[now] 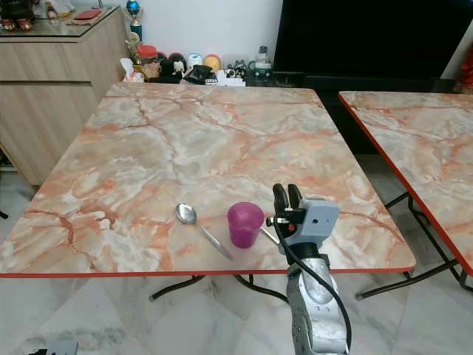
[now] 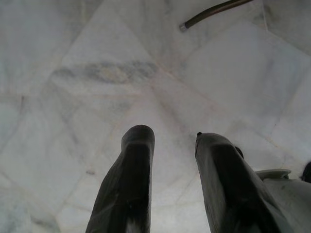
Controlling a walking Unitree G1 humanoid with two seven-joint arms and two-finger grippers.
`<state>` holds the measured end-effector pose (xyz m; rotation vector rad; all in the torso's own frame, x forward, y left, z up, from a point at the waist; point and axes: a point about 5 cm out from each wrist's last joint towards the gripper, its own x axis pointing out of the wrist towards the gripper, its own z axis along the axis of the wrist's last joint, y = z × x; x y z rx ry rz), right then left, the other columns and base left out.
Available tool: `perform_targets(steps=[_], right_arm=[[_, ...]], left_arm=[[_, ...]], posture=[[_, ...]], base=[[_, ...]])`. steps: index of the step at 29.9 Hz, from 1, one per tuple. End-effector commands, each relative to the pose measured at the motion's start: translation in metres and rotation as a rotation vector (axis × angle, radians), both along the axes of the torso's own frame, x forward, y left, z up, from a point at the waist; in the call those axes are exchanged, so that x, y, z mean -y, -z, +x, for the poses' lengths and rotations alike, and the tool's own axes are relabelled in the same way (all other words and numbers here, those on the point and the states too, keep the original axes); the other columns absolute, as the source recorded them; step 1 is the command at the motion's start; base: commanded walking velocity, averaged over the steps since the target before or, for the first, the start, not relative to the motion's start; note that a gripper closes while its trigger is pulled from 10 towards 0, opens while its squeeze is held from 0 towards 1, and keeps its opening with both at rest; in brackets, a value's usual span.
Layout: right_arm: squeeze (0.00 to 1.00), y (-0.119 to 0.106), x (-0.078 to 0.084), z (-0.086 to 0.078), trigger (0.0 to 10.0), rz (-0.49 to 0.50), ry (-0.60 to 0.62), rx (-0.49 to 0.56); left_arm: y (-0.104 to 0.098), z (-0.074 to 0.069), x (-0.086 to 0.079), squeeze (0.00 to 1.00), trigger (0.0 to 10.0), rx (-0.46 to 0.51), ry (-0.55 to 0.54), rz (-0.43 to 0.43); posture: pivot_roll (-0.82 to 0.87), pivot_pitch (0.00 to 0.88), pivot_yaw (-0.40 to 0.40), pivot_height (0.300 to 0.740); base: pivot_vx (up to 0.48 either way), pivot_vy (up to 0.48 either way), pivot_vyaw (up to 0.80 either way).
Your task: Setting the table
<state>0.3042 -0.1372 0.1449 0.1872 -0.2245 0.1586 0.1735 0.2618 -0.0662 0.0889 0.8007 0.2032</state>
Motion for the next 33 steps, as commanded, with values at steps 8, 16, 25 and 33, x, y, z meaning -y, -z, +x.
perform_targets(steps=[8, 16, 25, 33], right_arm=[[0.00, -0.001, -0.002, -0.001, 10.0, 0.008, -0.014, 0.004], [0.00, 0.000, 0.001, -0.002, 10.0, 0.016, -0.004, 0.000], [0.00, -0.003, 0.004, -0.006, 10.0, 0.017, 0.006, 0.005], [0.00, -0.022, 0.013, -0.017, 10.0, 0.006, 0.010, 0.047]], left_arm=[[0.003, -0.008, -0.001, 0.00, 10.0, -0.022, -0.011, -0.003], [0.003, -0.008, -0.001, 0.00, 10.0, -0.019, -0.011, 0.002], [0.003, -0.007, -0.001, 0.00, 10.0, -0.011, -0.010, 0.006], [0.003, -0.008, 0.000, 0.00, 10.0, -0.016, -0.003, 0.005]], posture=[[0.02, 0.090, -0.018, 0.740], [0.01, 0.095, -0.019, 0.740], [0.01, 0.098, -0.017, 0.740], [0.00, 0.106, -0.016, 0.740]], base=[[0.267, 0.000, 0.54], [0.067, 0.000, 0.00], [0.000, 0.000, 0.00], [0.000, 0.000, 0.00]])
